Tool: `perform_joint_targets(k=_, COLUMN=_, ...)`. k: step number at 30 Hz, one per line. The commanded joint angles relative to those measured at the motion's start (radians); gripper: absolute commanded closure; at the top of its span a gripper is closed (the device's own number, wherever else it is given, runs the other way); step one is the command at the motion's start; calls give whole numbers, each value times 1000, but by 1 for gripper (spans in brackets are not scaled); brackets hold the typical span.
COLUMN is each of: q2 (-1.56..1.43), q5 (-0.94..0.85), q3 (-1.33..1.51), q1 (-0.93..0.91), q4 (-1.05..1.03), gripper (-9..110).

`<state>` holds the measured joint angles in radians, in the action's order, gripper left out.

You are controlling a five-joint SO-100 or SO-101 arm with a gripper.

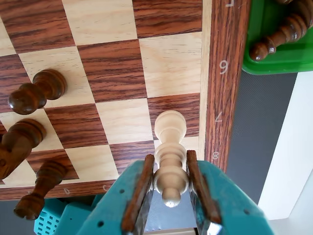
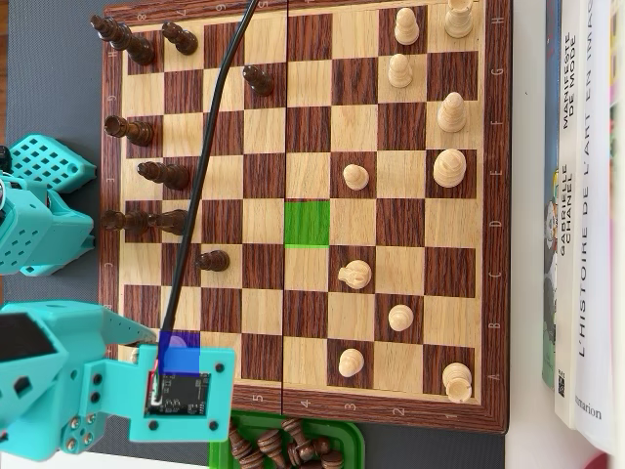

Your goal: Play chess

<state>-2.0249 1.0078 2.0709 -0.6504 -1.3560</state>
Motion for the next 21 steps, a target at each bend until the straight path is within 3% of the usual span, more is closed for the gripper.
perform_joint_targets(k=1, q2=-9, q5=8, q3=-54, q1=17, q4=-3, gripper=93)
perform_joint_targets(k=21, q2=-6, q5=149, q3=-135, q1=225, q4=-3, gripper=93)
